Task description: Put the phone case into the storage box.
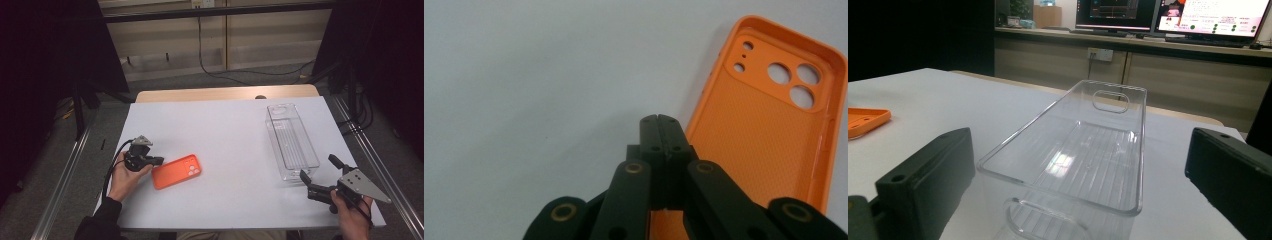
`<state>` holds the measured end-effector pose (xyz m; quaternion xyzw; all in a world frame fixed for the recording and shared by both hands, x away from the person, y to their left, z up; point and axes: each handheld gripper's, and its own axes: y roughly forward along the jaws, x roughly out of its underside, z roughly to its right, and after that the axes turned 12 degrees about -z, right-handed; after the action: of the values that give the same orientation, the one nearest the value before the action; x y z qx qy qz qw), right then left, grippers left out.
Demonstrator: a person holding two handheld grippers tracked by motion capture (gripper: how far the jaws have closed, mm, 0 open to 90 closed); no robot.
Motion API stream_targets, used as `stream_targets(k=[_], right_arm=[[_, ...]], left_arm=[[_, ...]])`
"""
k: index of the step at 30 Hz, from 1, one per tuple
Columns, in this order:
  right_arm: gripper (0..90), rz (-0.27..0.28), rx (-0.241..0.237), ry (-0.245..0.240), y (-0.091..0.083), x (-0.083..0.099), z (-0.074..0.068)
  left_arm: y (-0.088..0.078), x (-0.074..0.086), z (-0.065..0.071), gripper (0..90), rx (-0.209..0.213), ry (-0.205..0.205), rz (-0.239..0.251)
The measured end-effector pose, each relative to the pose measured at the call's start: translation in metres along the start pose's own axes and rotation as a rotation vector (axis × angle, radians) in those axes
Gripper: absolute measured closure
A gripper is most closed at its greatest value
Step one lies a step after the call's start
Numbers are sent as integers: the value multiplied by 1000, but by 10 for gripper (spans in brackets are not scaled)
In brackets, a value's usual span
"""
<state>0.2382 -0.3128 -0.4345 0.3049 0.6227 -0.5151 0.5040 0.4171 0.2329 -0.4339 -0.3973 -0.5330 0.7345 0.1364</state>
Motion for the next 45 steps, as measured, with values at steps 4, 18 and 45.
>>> stream_targets(k=[4, 18, 45], right_arm=[[0, -1, 0, 0, 0, 0, 0], [0, 2, -1, 0, 0, 0, 0], [0, 0, 0, 0, 0, 0, 0]], left_arm=[[-1, 2, 2, 900, 2, 0, -4], [-3, 5, 12, 900, 10, 20, -16], [-6, 14, 23, 900, 37, 33, -14]])
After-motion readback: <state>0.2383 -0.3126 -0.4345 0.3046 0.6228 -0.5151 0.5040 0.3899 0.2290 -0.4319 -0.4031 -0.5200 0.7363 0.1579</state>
